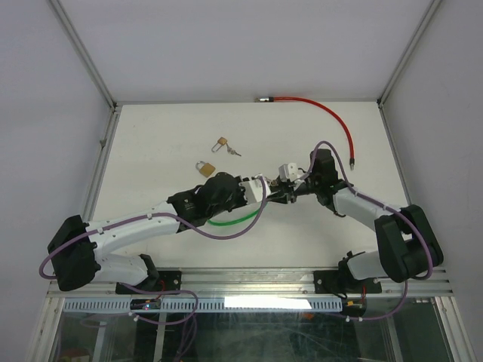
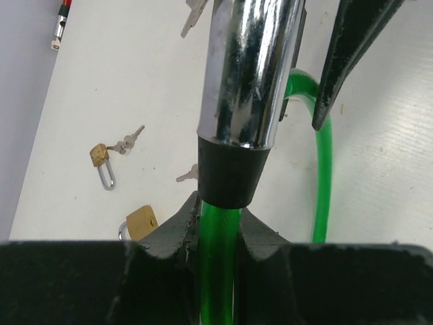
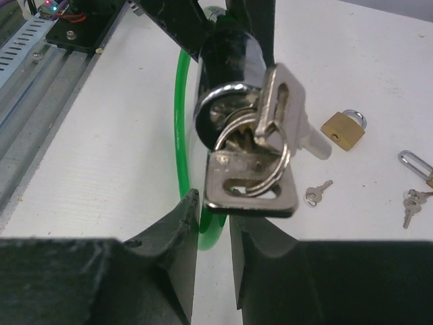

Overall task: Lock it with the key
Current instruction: Lock the lock.

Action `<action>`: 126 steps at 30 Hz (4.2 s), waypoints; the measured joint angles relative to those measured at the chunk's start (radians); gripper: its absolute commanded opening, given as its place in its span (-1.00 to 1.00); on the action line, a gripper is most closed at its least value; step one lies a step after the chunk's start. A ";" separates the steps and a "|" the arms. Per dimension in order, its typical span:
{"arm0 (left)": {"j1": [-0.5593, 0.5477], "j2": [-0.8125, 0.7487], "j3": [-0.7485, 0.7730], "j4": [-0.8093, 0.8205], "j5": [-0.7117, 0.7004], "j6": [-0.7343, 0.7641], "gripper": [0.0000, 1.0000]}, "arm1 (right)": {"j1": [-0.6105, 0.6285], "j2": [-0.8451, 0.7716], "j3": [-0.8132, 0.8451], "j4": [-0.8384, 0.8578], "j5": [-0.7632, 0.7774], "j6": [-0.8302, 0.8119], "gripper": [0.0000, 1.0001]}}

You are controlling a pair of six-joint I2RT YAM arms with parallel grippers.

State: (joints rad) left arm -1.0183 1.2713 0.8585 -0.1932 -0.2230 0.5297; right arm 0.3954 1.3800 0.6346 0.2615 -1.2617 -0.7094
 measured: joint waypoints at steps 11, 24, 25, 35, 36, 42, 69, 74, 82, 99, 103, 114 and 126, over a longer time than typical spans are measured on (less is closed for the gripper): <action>-0.003 0.006 -0.037 0.084 -0.005 -0.042 -1.00 | -0.026 -0.001 0.001 -0.122 -0.001 -0.051 -0.12; -0.003 0.006 -0.074 0.124 -0.011 -0.065 -1.00 | -0.071 -0.029 0.059 -0.322 0.004 -0.196 0.40; -0.003 0.006 -0.076 0.127 -0.011 -0.066 -1.00 | -0.078 -0.038 0.063 -0.344 0.004 -0.214 0.44; -0.003 0.005 -0.108 0.134 -0.011 -0.075 -1.00 | -0.177 -0.099 0.127 -0.579 0.002 -0.410 0.59; -0.003 0.004 -0.111 0.135 -0.010 -0.076 -1.00 | -0.188 -0.105 0.132 -0.599 0.000 -0.425 0.59; -0.004 0.004 -0.127 0.135 -0.010 -0.078 -1.00 | -0.250 -0.134 0.166 -0.708 0.000 -0.474 0.60; -0.004 0.005 -0.128 0.136 -0.010 -0.077 -1.00 | -0.230 -0.051 0.300 -0.458 0.017 0.914 0.18; -0.004 0.019 -0.127 0.142 -0.010 -0.077 -1.00 | -0.167 -0.027 0.299 -0.480 0.064 0.904 0.03; -0.004 0.032 -0.126 0.142 -0.010 -0.077 -1.00 | -0.126 -0.014 0.299 -0.537 0.111 0.860 -0.08; -0.004 0.032 -0.126 0.140 -0.010 -0.077 -1.00 | -0.106 -0.015 0.299 -0.598 0.132 0.789 -0.41; -0.004 0.032 -0.126 0.139 -0.010 -0.077 -1.00 | -0.100 -0.016 0.300 -0.601 0.122 0.777 -0.58; -0.010 0.032 -0.126 0.132 -0.006 -0.073 -1.00 | -0.073 -0.113 0.266 -0.612 0.090 0.487 -1.00; -0.016 0.032 -0.126 0.064 0.028 -0.064 -1.00 | 0.012 -0.134 0.331 -1.021 0.130 -0.628 -0.87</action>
State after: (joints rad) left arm -1.0348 1.3033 0.7330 -0.1287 -0.1951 0.4660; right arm 0.4076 1.2461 0.9657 -0.7597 -1.1313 -1.3373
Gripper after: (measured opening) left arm 0.153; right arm 0.018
